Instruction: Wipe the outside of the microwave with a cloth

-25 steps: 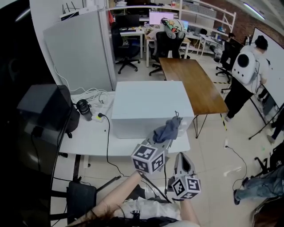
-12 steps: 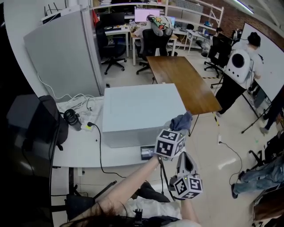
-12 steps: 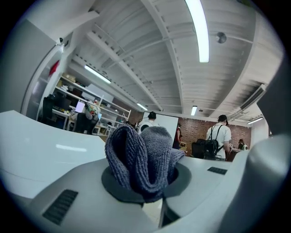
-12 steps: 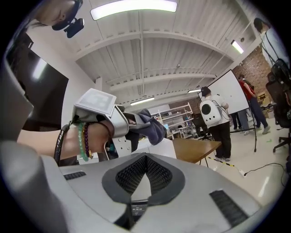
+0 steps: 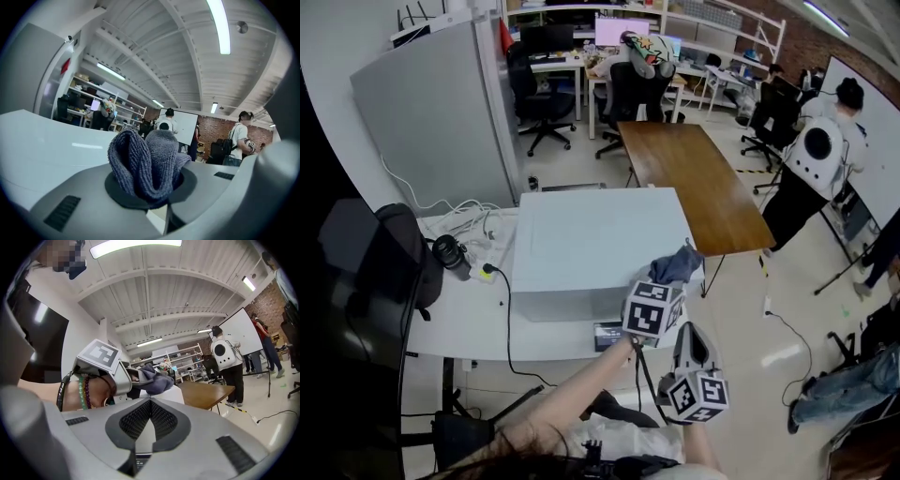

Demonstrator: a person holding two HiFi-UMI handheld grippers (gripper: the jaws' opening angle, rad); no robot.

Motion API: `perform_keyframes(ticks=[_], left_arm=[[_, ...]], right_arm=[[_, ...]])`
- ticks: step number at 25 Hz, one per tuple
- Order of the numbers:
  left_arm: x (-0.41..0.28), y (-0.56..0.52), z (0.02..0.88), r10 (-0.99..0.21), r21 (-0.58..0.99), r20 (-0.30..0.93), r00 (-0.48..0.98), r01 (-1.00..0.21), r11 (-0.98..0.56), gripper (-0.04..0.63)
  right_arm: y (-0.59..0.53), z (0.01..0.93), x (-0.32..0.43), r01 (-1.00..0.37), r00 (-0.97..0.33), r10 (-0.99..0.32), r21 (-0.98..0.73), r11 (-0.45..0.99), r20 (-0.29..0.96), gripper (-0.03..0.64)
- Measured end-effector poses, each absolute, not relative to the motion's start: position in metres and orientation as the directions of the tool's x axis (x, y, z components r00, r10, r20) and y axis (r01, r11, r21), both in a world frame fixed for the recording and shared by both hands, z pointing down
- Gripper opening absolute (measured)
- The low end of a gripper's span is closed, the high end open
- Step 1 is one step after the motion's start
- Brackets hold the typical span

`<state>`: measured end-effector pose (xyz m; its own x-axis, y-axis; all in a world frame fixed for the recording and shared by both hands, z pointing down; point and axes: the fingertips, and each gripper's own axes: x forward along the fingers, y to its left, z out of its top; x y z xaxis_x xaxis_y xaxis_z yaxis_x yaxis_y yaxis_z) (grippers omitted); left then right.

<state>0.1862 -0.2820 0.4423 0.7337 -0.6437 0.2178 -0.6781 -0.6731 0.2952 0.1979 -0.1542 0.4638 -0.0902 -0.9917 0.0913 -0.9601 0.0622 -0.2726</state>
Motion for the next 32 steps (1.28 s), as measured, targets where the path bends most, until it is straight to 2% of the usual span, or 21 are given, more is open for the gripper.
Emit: perform_keyframes(ticks=[6, 9, 12, 16, 22, 26, 29, 32], left_arm=[[0.120, -0.282, 0.443, -0.716, 0.271, 0.233, 0.658, -0.751, -0.602, 0.055], [0.058, -0.284, 0.452, -0.796, 0.262, 0.239, 0.556, -0.826, -0.498, 0.055], [-0.012, -0.280, 0.461, -0.860, 0.319, 0.241, 0.450, -0.873, -0.368, 0.055], [-0.096, -0.267, 0.463, -0.924, 0.401, 0.229, 0.307, -0.894, -0.198, 0.055], [-0.180, -0.251, 0.466, -0.965, 0.387, 0.236, 0.111, -0.922, -0.012, 0.055], [-0.180, -0.248, 0.448, -0.975, 0.371, 0.195, 0.108, -0.928, -0.028, 0.055], [-0.134, -0.259, 0.402, -0.975, 0.337, 0.093, 0.202, -0.928, -0.160, 0.055], [-0.059, -0.282, 0.362, -0.936, 0.279, 0.008, 0.352, -0.900, -0.336, 0.055]], right_arm=[[-0.172, 0.467, 0.178, -0.948, -0.163, -0.982, -0.292, 0.130, 0.091, 0.023], [-0.177, 0.467, 0.163, -0.939, -0.210, -0.973, -0.295, 0.174, 0.093, 0.023], [-0.182, 0.469, 0.150, -0.931, -0.251, -0.963, -0.297, 0.212, 0.096, 0.023], [-0.187, 0.471, 0.134, -0.918, -0.298, -0.949, -0.302, 0.257, 0.099, 0.023], [-0.189, 0.475, 0.116, -0.903, -0.346, -0.933, -0.308, 0.301, 0.100, 0.023], [-0.188, 0.473, 0.118, -0.903, -0.340, -0.936, -0.311, 0.297, 0.093, 0.023], [-0.190, 0.474, 0.130, -0.912, -0.308, -0.946, -0.313, 0.266, 0.095, 0.023], [-0.190, 0.475, 0.147, -0.921, -0.268, -0.959, -0.318, 0.226, 0.092, 0.023]])
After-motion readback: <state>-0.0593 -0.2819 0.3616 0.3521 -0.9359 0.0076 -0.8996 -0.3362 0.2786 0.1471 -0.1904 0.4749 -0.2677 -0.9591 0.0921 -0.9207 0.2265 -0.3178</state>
